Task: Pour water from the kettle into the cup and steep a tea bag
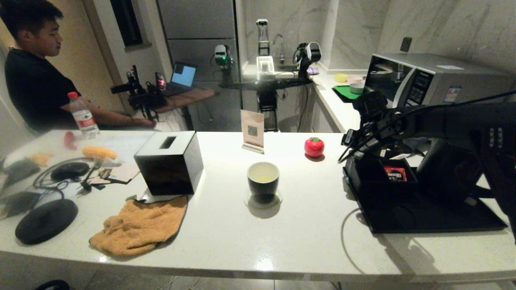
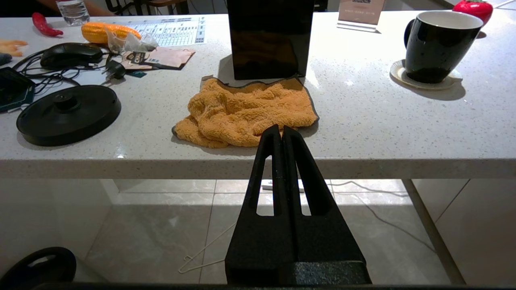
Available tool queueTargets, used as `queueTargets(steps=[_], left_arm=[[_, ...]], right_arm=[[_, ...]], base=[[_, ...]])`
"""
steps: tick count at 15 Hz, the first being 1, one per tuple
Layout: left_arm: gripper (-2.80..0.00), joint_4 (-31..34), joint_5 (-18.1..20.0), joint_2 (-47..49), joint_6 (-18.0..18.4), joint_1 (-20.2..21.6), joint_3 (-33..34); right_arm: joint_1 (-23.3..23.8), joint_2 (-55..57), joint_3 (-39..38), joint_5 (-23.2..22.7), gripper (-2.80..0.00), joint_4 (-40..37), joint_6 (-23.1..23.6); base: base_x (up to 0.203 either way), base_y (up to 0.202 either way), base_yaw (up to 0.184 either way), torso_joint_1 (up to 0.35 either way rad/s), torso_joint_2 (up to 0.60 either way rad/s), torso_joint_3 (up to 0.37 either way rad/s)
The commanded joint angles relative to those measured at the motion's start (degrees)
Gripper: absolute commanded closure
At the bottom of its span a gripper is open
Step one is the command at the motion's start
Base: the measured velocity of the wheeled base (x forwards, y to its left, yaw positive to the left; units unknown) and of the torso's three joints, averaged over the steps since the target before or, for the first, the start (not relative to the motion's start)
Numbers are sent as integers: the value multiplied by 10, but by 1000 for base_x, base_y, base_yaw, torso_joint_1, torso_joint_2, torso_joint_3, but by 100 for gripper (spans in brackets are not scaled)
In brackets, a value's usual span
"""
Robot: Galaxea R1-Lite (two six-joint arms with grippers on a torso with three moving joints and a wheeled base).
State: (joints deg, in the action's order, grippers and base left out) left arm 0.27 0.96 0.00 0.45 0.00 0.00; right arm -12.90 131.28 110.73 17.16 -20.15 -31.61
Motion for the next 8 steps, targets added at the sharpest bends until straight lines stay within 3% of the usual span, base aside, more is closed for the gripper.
queueTargets(steps=[1,8], left_arm=[[0,0,0,0,0,0,0],[0,0,0,0,0,0,0]], right_arm=[[0,0,0,1,-280,-2,-13],[0,0,1,0,-280,-3,-35]], base=[[0,0,0,0,0,0],[0,0,0,0,0,0]])
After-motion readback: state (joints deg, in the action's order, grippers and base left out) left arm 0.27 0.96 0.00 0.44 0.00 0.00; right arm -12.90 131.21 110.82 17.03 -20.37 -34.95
